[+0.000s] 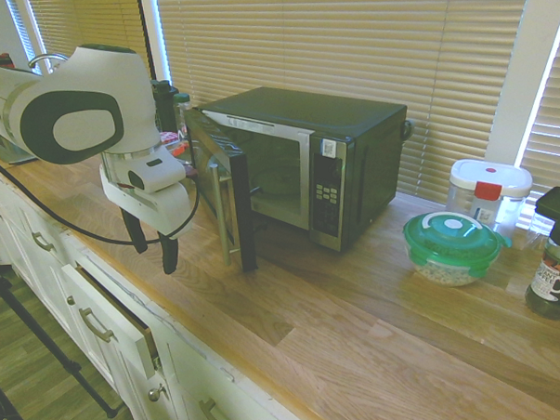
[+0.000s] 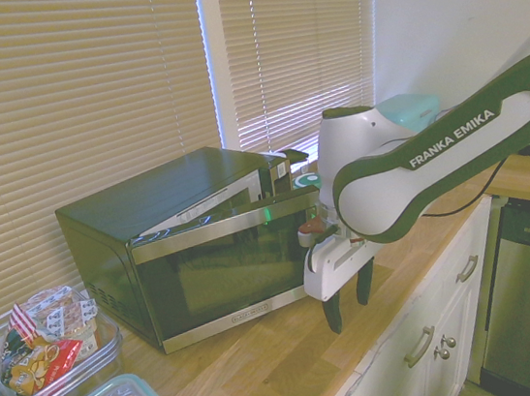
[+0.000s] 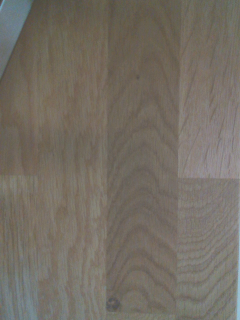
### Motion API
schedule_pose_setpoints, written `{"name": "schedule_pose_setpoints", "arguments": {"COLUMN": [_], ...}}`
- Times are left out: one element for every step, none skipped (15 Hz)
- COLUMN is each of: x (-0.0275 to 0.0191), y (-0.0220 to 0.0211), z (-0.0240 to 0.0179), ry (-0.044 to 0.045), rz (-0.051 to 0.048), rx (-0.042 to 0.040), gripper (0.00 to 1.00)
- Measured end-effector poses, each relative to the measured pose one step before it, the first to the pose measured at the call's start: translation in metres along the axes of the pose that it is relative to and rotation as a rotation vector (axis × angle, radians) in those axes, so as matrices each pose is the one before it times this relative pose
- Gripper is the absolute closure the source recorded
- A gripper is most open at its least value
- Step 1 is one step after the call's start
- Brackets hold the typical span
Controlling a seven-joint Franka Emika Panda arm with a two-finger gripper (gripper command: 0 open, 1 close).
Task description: Close the microwave
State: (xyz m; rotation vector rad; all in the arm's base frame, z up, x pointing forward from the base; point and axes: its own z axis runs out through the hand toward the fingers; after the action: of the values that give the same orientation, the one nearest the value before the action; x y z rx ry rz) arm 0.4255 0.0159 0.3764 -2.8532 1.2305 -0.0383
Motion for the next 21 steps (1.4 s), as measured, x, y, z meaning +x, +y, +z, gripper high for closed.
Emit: {"name": "schedule_pose_setpoints", "arguments": {"x": [-0.00006,-0.00104,-0.00239,-0.00374,-0.00462,-0.00337,-0.00128,0.00085,0.00289,0.00442,0.00630,0.00687,0.00688,0.00717,0.00779,0.00731,0.00836,0.00832,0.00895,0.00809,0.00976], "y": [-0.00011,-0.00149,-0.00426,-0.00527,-0.00457,-0.00333,-0.00329,-0.00486,-0.00536,-0.00695,-0.00886,-0.00971,-0.01040,-0.01058,-0.00987,-0.00880,-0.00895,-0.00795,-0.00784,-0.00601,-0.00531], "z": [0.00056,-0.00009,-0.00157,-0.00259,-0.00312,-0.00322,-0.00428,-0.00617,-0.00858,-0.01077,-0.01189,-0.00888,-0.00622,-0.00364,-0.00293,-0.00290,-0.00264,-0.00300,-0.00189,-0.00121,-0.00246], "ry": [0.00093,0.01304,0.02473,0.02609,0.01958,0.01500,0.01179,0.01014,0.00984,0.00846,0.00484,-0.00152,-0.00605,-0.00893,-0.00936,-0.00882,-0.00392,0.00150,-0.00235,-0.00940,-0.00653], "rz": [0.00113,0.00245,-0.00249,-0.00545,-0.00354,-0.00149,0.00074,-0.00063,0.00016,0.00251,0.00456,0.00252,0.00201,0.00399,0.00424,0.00468,0.00746,0.00762,0.00660,0.01068,0.01010], "rx": [-0.00258,-0.00697,0.00013,0.00325,-0.00060,-0.00192,0.00223,0.00614,0.00471,0.00087,-0.00014,0.00002,-0.00240,-0.00551,-0.00649,-0.00681,-0.00746,-0.00465,-0.00346,-0.01130,-0.00775], "gripper": [0.00,0.00,0.00,0.00,0.00,0.00,0.00,0.00,0.00,0.00,0.00,0.00,0.00,0.00,0.00,0.00,0.00,0.00,0.00,0.00,0.00]}}
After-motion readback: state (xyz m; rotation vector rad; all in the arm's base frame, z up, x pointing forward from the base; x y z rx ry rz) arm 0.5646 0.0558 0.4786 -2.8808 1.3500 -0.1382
